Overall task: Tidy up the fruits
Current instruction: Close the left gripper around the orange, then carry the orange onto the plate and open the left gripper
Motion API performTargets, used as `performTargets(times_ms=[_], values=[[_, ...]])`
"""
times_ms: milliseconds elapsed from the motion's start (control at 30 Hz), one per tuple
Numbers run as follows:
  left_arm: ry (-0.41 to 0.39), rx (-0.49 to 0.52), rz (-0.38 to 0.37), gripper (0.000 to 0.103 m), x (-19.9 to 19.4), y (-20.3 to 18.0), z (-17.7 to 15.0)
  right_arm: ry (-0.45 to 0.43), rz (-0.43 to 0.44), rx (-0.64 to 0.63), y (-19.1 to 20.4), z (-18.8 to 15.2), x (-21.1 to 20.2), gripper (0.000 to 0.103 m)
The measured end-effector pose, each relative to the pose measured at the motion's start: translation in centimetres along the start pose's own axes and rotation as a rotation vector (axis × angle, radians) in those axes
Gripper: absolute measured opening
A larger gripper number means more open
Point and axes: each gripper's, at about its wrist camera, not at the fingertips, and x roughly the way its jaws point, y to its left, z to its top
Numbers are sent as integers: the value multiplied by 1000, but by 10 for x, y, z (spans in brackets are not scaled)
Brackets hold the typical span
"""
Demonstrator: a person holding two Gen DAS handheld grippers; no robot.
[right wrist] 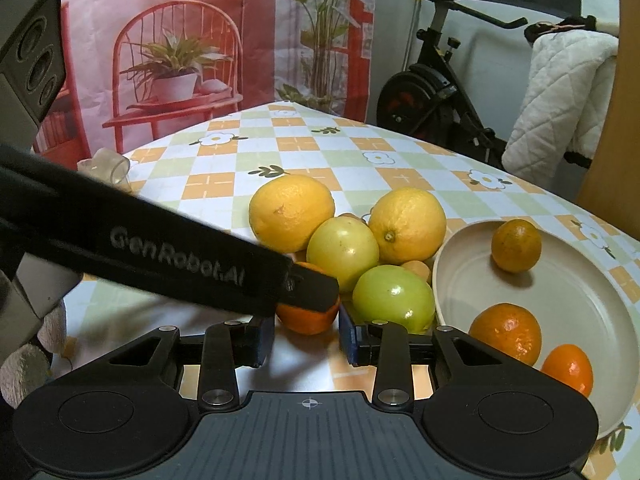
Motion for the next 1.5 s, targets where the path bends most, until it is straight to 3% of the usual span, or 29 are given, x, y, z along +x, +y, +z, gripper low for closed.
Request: performTargets(times_ms=[567,1500], values=[[-66,18,-15,43,-19,-14,10,-62,10,43,-8,-1,-24,30],[-84,221,-15,43,-20,-79,32,-192,-20,203,-53,-8,-61,30]])
